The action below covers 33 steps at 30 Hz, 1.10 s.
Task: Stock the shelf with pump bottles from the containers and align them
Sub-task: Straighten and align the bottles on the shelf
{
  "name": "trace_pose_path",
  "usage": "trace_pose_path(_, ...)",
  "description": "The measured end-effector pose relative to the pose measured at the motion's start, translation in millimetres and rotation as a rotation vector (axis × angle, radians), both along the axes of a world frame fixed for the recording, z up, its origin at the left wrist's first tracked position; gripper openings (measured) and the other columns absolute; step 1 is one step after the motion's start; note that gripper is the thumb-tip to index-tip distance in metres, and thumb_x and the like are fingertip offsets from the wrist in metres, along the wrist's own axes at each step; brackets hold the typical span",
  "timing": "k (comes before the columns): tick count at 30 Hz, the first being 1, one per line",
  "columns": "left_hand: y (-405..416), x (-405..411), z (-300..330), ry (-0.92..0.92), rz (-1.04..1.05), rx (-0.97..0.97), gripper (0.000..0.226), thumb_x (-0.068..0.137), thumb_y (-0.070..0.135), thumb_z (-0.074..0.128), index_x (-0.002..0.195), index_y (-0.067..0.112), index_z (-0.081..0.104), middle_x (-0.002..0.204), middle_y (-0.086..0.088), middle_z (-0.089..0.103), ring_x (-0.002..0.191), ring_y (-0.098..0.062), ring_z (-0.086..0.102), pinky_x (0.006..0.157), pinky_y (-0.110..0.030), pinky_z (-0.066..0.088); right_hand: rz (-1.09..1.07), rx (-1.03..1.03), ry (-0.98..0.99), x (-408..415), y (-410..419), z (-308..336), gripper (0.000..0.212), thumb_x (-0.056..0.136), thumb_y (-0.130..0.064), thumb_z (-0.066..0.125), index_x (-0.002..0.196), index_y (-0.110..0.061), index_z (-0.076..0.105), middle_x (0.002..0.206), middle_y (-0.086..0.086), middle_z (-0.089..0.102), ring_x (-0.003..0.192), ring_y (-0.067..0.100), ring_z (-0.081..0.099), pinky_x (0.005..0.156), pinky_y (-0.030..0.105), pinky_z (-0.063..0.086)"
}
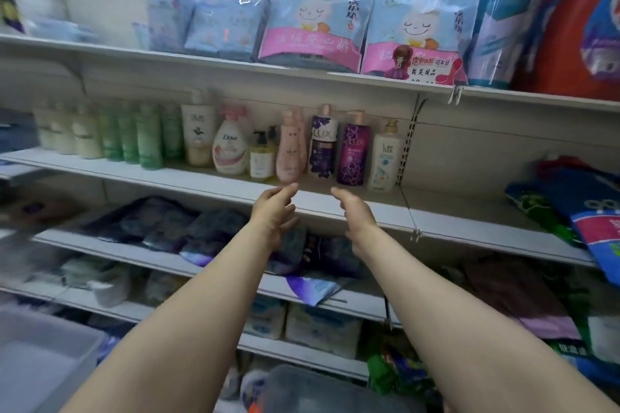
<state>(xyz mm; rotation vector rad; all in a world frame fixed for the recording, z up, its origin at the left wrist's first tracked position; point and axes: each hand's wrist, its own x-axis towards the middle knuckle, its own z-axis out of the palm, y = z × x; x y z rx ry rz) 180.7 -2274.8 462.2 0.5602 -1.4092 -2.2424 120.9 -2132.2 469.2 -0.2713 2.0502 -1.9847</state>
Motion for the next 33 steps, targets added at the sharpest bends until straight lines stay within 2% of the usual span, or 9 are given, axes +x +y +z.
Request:
trace_pose_path(3,-28,18,1,0.001,0.015,0.0,0.042,0.086,0.033,0.074,0.121,0.017,0.059,0.114,-0.005,0.06,0.108,-0.019,0.06,0.081,-0.036,0.056,0.013,0.013,0.031,15,-27,3,0.049,0.089,-0.046,0.063,0.132,-0.023,0.06,0.129,-0.004,0.053,0.116,0.014,0.044,0.095,0.037,0.029)
trace_pose_path(8,-95,50,0,-0.006,0.028,-0.013,0.029,0.083,0.036,0.076,0.104,0.023,0.061,0.112,-0.004,0.061,0.108,-0.019,0.061,0.087,-0.039,0.056,0.041,0.019,0.033,40,-95,5,0.048,0.089,-0.048,0.062,0.131,-0.025,0.06,0.123,-0.006,0.051,0.116,0.013,0.043,0.094,0.035,0.028)
trace_pose_path(11,-149,73,1,-0.013,0.043,-0.035,0.027,0.083,0.035,0.076,0.103,0.023,0.063,0.112,-0.003,0.062,0.11,-0.019,0.061,0.074,-0.034,0.056,0.072,-0.001,0.008,61,-152,4,0.047,0.089,-0.048,0.062,0.13,-0.027,0.059,0.123,-0.007,0.05,0.112,0.012,0.042,0.094,0.033,0.026)
trace_pose_path(16,-244,110,-2,-0.04,0.045,-0.054,0.025,0.084,0.036,0.075,0.102,0.026,0.061,0.113,-0.002,0.061,0.11,-0.018,0.059,0.075,-0.033,0.054,0.082,-0.011,-0.027,99,-252,0,0.019,0.089,-0.049,0.062,0.096,-0.031,0.058,0.115,-0.006,0.053,0.096,0.011,0.046,0.089,0.034,0.028)
trace_pose_path(19,-297,131,-8,-0.059,0.058,-0.051,0.037,0.083,0.036,0.076,0.114,0.023,0.061,0.121,-0.006,0.06,0.113,-0.02,0.058,0.081,-0.034,0.054,0.097,-0.008,-0.025,120,-302,-3,0.025,0.089,-0.049,0.061,0.104,-0.03,0.057,0.114,-0.006,0.052,0.089,0.007,0.047,0.089,0.034,0.03)
trace_pose_path(23,-359,162,-14,-0.058,0.103,-0.036,0.038,0.083,0.036,0.076,0.115,0.022,0.061,0.124,-0.006,0.061,0.113,-0.021,0.059,0.071,-0.031,0.054,0.088,-0.03,-0.012,142,-361,-8,0.027,0.09,-0.047,0.061,0.11,-0.029,0.057,0.118,-0.006,0.054,0.105,0.014,0.049,0.094,0.034,0.034)
trace_pose_path(27,-409,185,-24,-0.058,0.128,-0.011,0.036,0.083,0.037,0.077,0.113,0.023,0.062,0.123,-0.006,0.062,0.112,-0.019,0.058,0.073,-0.031,0.056,0.084,-0.046,-0.028,161,-412,-15,0.019,0.09,-0.045,0.061,0.098,-0.028,0.061,0.095,-0.015,0.056,0.082,0.0,0.047,0.081,0.032,0.036)
trace_pose_path(31,-450,195,-29,-0.025,0.151,0.015,0.035,0.085,0.035,0.075,0.114,0.021,0.062,0.116,-0.006,0.063,0.114,-0.021,0.057,0.076,-0.031,0.055,0.133,-0.057,-0.01,170,-462,-14,0.024,0.091,-0.043,0.062,0.108,-0.027,0.062,0.096,-0.015,0.057,0.084,0.001,0.049,0.067,0.026,0.037)
trace_pose_path(33,-470,197,-28,-0.015,0.172,0.031,0.027,0.086,0.033,0.074,0.106,0.022,0.061,0.112,-0.005,0.063,0.113,-0.022,0.057,0.074,-0.031,0.054,0.169,-0.06,0.011,172,-488,-12,0.016,0.091,-0.041,0.062,0.098,-0.027,0.064,0.096,-0.017,0.057,0.086,0.0,0.05,0.073,0.027,0.038)
